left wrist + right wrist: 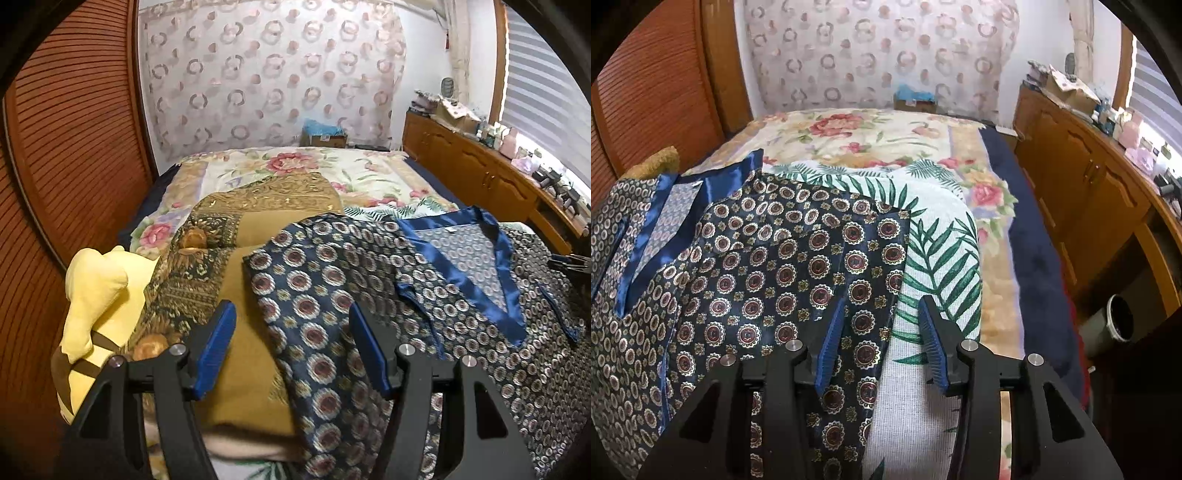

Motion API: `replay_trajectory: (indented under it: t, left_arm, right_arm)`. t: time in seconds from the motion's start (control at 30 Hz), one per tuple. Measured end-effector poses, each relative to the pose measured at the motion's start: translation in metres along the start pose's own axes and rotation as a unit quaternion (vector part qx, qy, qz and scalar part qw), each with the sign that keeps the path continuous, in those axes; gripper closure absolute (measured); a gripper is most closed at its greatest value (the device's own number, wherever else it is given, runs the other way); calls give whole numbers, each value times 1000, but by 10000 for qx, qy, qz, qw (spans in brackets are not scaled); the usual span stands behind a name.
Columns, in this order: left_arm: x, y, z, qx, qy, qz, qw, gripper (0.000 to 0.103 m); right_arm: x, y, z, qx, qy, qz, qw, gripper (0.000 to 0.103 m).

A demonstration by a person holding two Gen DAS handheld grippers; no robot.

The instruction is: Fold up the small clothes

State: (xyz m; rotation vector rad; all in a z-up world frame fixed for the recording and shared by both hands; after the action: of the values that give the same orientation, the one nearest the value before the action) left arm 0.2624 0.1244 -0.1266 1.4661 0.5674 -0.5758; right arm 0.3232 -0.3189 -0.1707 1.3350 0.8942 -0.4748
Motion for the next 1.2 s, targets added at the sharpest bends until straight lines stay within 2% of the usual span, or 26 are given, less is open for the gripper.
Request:
replay_trajectory:
  t: [0.3,0.4,0.5,0.6,0.73,0.87,0.9,0.97,1.2]
  left_arm:
    - [22,-2,-7,-275,-338,-344,9985,41]
    - [20,0,0,-461,-733,-359,9956,48]
    - [17,4,2,-542,-824,-307,9947,58]
    - [18,6,-2,-592,-775,-286,9948,64]
    - [20,7,-5,-643,-721,-275,9949,66]
    - [16,11,-6,-592,-690,-116,9958,94]
    - [14,13,-6,-570,-687,-63,9960,97]
    - [8,17,-4,-491,-674,67,9965,101]
    - [-13,30,9,-265,-673,412,9965,103]
  right_arm:
    - [0,0,0,-8,-9,4,10000,61]
    - [0,0,1,-6,-5,4,10000,61]
    - [0,0,0,2,4,1,10000,60]
    - [0,0,0,-5,-4,4,10000,60]
    - [0,0,0,-5,0,6,10000,60]
    - [0,0,0,-5,0,6,10000,60]
    - [0,0,0,-5,0,5,10000,60]
    - [0,0,0,-5,0,5,10000,60]
    - [-1,0,0,-6,-2,5,10000,60]
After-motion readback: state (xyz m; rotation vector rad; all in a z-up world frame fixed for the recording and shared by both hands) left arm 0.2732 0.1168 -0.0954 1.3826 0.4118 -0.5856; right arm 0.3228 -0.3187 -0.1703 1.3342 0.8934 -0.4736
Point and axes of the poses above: each gripper's, at about its wrist camera, not at the fingertips, and x roughly the way its jaws point, z to its right, y to its top, the point moved 10 cm from there along x, roughly the way its jaws point, and after that the axes turned 1 degree about z, right-handed, at the moved point
